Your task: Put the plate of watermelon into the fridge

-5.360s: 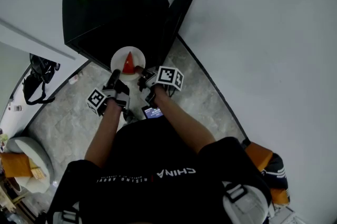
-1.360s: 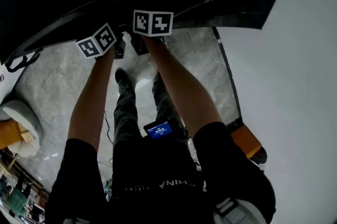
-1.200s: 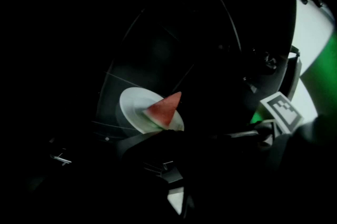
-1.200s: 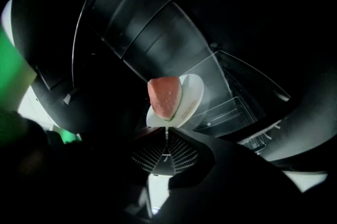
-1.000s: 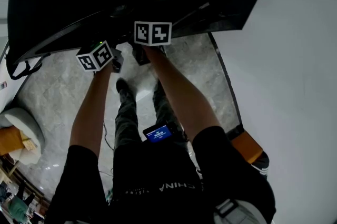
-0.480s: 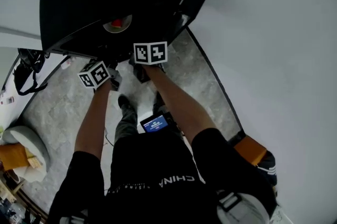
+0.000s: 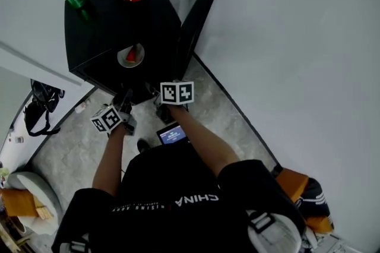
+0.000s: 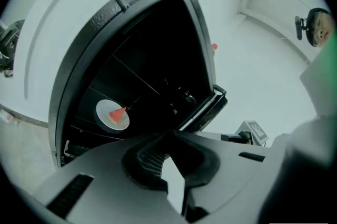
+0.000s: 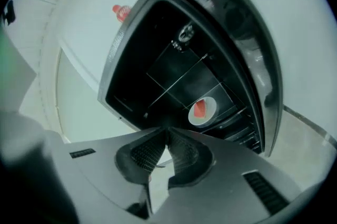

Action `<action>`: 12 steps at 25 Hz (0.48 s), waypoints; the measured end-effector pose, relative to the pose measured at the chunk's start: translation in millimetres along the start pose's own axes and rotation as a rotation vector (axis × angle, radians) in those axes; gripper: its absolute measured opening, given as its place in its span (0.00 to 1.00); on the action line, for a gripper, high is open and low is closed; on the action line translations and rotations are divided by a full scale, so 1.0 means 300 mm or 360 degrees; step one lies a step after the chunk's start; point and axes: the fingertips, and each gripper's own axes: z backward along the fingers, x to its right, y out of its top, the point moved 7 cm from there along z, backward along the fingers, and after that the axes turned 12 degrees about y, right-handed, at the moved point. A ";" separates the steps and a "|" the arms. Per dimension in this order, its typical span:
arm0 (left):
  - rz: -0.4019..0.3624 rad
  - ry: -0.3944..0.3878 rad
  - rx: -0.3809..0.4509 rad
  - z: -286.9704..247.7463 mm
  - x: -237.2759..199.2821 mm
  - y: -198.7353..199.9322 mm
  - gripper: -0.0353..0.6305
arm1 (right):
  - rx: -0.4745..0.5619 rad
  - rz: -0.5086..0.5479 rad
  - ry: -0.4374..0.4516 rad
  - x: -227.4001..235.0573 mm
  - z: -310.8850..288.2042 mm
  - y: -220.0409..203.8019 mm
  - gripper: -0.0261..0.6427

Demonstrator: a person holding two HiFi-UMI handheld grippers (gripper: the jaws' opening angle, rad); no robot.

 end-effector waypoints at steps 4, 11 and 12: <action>0.0026 -0.0025 0.0014 0.052 0.023 -0.014 0.07 | 0.0056 -0.0069 0.0003 -0.002 0.069 -0.043 0.08; -0.0006 -0.0051 0.0020 0.028 0.046 0.014 0.07 | 0.0112 -0.0074 0.0002 0.000 0.075 -0.004 0.08; -0.0010 -0.0059 0.0021 0.028 0.062 0.018 0.07 | 0.0112 -0.0064 0.0006 -0.005 0.076 0.002 0.08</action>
